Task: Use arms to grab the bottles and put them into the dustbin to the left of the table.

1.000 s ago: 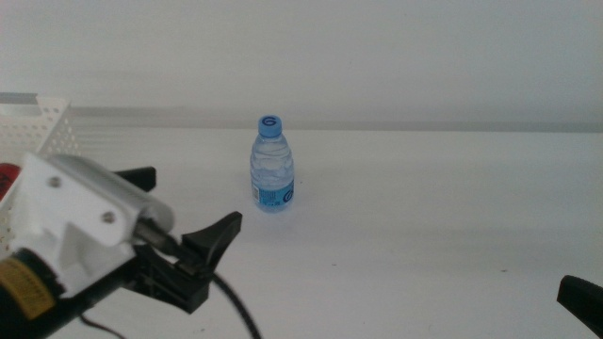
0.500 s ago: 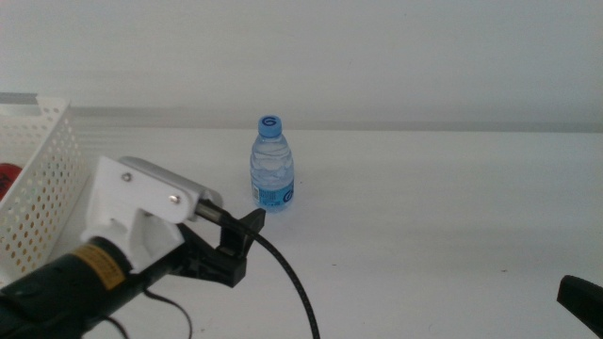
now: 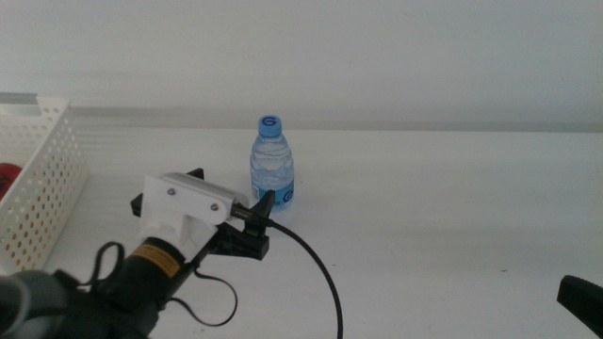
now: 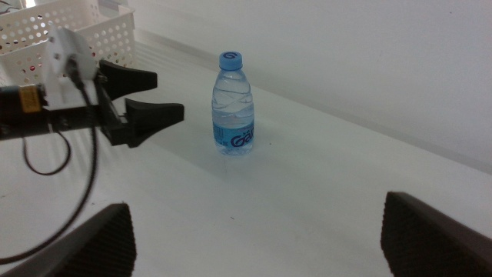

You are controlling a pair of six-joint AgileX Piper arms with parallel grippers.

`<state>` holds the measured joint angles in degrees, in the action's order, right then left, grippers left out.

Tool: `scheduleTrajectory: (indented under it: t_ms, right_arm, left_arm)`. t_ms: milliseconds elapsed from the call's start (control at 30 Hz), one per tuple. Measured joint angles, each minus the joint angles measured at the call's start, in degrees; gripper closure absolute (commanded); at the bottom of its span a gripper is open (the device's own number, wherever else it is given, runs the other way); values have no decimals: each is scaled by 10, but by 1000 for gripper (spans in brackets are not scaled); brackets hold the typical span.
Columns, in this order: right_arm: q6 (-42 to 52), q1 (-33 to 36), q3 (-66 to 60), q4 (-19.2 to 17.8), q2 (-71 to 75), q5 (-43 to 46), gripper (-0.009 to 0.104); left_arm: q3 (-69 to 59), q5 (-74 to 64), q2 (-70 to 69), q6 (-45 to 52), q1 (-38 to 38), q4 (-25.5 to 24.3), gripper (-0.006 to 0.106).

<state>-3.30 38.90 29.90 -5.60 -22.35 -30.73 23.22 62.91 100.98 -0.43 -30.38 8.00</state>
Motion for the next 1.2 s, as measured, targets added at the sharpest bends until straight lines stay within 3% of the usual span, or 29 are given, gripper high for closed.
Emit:
scheduleTrajectory:
  t_ms: [800,1200]
  right_arm:
    - [0,0,0,0,0,0,10]
    - [0,0,0,0,0,0,10]
  left_arm:
    - [185,-76,141,4,0,-2,7]
    - [263,-83,216,4,6,32,7]
